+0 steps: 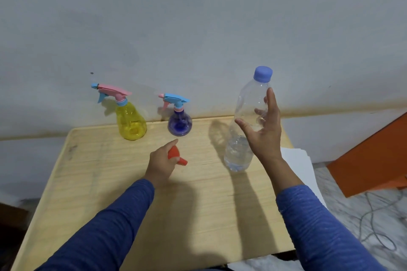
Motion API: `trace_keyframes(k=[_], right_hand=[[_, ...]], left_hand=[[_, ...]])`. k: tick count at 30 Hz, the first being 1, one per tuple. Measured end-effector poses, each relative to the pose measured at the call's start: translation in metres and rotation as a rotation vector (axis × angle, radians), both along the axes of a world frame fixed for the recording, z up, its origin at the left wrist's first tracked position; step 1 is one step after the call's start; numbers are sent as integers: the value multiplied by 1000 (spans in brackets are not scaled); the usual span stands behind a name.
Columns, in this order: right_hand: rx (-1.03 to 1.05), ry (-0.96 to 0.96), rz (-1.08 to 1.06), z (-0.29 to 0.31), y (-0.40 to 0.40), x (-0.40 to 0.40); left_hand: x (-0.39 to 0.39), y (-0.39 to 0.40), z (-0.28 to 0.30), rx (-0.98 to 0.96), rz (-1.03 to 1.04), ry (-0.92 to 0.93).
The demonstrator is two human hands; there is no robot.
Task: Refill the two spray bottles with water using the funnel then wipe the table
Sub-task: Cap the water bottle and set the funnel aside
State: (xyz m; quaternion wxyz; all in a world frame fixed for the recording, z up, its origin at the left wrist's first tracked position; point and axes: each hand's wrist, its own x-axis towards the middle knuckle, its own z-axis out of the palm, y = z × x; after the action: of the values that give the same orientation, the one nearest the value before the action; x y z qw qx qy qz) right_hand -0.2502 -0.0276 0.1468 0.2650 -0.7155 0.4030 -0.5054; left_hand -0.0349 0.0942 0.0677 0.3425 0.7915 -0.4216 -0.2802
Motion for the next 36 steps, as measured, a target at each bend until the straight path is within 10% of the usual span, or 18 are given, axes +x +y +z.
trace_keyframes(k=[11,36], right_hand=[[63,-24,6,13,-58,-5],[-11,-15,274,-9,-162,12]], left_hand=[[-61,-76,-9,-273,210,615],[-96,-184,-69,-69,586,48]])
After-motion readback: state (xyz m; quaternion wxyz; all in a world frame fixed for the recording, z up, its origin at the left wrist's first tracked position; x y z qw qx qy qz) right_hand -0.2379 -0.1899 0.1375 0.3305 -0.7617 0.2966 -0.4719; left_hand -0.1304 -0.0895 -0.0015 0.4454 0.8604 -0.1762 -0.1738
